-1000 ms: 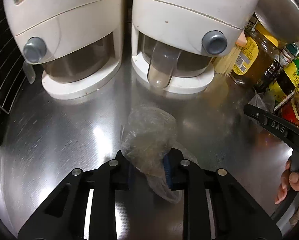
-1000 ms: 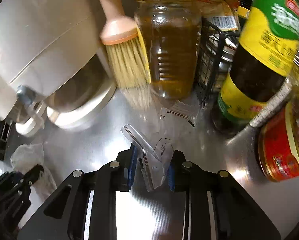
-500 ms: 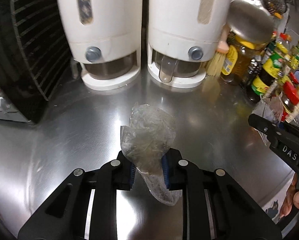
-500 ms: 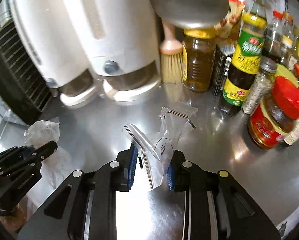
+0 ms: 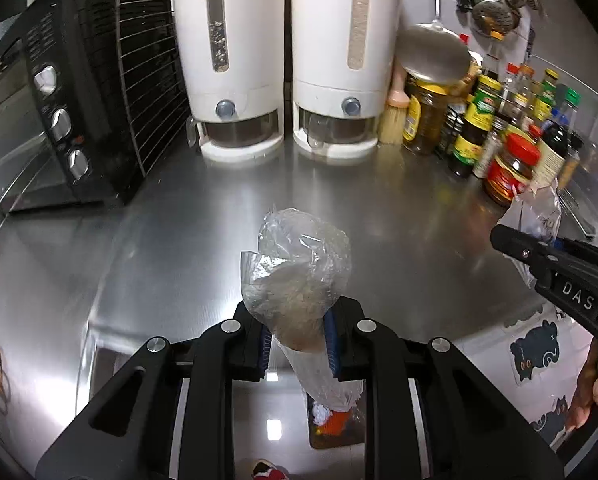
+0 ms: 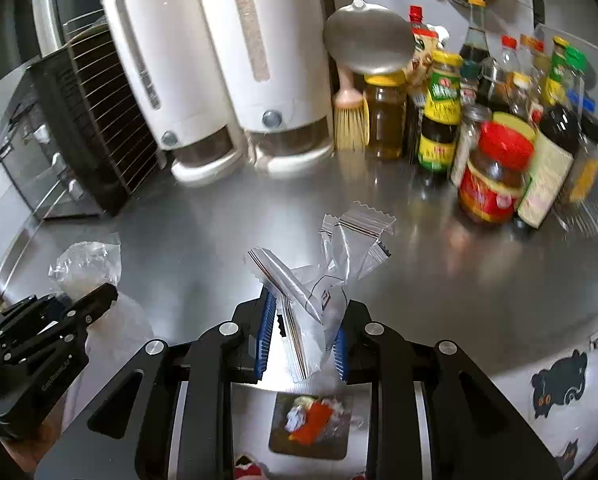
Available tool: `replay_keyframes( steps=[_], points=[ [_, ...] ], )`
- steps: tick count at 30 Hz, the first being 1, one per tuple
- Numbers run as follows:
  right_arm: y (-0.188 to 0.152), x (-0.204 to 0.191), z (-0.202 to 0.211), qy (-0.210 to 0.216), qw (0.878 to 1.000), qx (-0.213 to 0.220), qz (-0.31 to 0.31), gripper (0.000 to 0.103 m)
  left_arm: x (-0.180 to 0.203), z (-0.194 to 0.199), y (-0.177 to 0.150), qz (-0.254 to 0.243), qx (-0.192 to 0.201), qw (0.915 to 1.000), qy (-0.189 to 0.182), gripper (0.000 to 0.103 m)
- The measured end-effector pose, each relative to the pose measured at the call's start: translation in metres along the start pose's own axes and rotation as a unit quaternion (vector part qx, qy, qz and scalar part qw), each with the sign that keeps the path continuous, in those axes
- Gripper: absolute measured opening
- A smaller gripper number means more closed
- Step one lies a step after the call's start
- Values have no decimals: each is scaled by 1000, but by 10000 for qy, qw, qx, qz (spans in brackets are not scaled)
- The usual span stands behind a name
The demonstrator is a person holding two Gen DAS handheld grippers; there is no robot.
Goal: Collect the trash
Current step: 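Carry both plastic bags over the bin and open both tools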
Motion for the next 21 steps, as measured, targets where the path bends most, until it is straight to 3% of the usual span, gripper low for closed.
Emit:
replay_keyframes(
  steps=[5,12,21],
  points=[
    [-43,-7,20,188,9998,-106,-8,26,6,21,-38,-18,-56,10000,-46,21],
    [-105,-3,25,179,9983,-527,-143,26,10,25,-101,11,-433,9990,-112,21],
    [-176,16,-7,72,9919,-1203,-413,26,22,-5,-167,-90,-1057,9938,-337,21]
  ],
)
Point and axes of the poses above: each gripper's, at about its wrist camera, not at the fingertips, and z roughly against the way its jaws point, x to its right, y to its top, the point moved 7 cm from there along -z, roughly the way its jaws point, and after that the axes turned 3 degrees about x, right-handed, at the moved point
